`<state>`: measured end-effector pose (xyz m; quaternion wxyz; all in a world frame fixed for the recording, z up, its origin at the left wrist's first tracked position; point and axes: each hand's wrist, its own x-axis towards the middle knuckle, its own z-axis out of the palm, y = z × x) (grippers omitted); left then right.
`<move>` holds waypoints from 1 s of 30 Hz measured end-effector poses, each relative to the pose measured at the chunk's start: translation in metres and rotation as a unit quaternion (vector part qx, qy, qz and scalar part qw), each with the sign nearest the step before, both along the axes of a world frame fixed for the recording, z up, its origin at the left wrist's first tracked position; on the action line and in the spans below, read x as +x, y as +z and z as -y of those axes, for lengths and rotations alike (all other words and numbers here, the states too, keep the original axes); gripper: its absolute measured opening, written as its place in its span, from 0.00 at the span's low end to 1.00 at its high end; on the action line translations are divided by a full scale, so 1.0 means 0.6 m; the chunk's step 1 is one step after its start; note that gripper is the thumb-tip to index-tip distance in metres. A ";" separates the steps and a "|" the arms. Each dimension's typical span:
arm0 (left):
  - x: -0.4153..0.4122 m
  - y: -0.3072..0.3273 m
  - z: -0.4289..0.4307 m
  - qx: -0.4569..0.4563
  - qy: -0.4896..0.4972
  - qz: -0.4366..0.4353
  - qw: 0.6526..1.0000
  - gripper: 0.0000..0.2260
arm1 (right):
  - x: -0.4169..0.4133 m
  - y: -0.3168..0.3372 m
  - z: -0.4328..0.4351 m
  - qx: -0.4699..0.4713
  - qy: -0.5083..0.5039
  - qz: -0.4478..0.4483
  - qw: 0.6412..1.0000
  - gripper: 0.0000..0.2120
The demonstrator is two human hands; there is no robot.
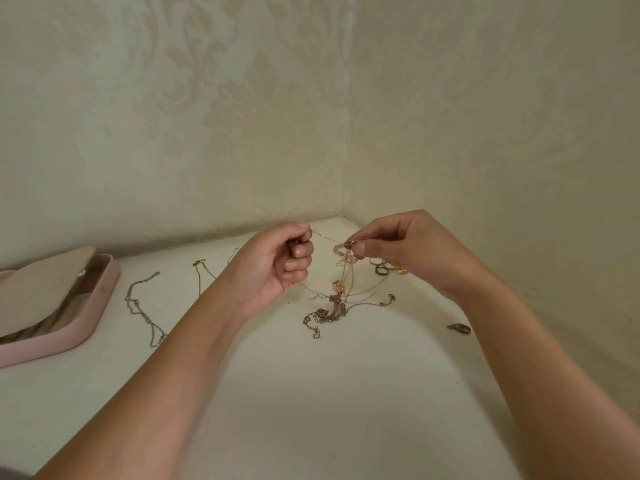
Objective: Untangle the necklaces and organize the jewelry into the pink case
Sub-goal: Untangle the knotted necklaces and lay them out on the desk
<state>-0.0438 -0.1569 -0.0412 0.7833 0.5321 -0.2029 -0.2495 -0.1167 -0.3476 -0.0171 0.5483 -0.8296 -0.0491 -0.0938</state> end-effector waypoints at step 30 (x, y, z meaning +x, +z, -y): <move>-0.006 0.006 -0.007 0.199 0.066 0.229 0.951 0.19 | 0.001 0.000 -0.012 0.059 -0.004 0.098 0.993 0.04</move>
